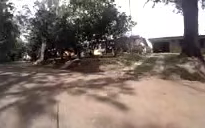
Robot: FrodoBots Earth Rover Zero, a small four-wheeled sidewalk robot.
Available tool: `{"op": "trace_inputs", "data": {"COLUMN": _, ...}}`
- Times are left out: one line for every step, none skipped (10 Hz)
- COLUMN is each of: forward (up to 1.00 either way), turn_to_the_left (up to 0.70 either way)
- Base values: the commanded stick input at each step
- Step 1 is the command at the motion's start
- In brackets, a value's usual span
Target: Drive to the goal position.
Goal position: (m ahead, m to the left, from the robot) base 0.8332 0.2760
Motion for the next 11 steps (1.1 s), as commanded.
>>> {"op": "trace_inputs", "data": {"forward": 0.0, "turn_to_the_left": 0.45}}
{"op": "trace_inputs", "data": {"forward": 0.0, "turn_to_the_left": 0.45}}
{"op": "trace_inputs", "data": {"forward": 0.0, "turn_to_the_left": 0.45}}
{"op": "trace_inputs", "data": {"forward": 0.0, "turn_to_the_left": 0.45}}
{"op": "trace_inputs", "data": {"forward": 0.0, "turn_to_the_left": 0.45}}
{"op": "trace_inputs", "data": {"forward": 0.0, "turn_to_the_left": 0.45}}
{"op": "trace_inputs", "data": {"forward": 0.0, "turn_to_the_left": 0.45}}
{"op": "trace_inputs", "data": {"forward": 0.0, "turn_to_the_left": 0.45}}
{"op": "trace_inputs", "data": {"forward": 0.0, "turn_to_the_left": 0.45}}
{"op": "trace_inputs", "data": {"forward": 0.0, "turn_to_the_left": 0.26}}
{"op": "trace_inputs", "data": {"forward": 0.0, "turn_to_the_left": 0.0}}
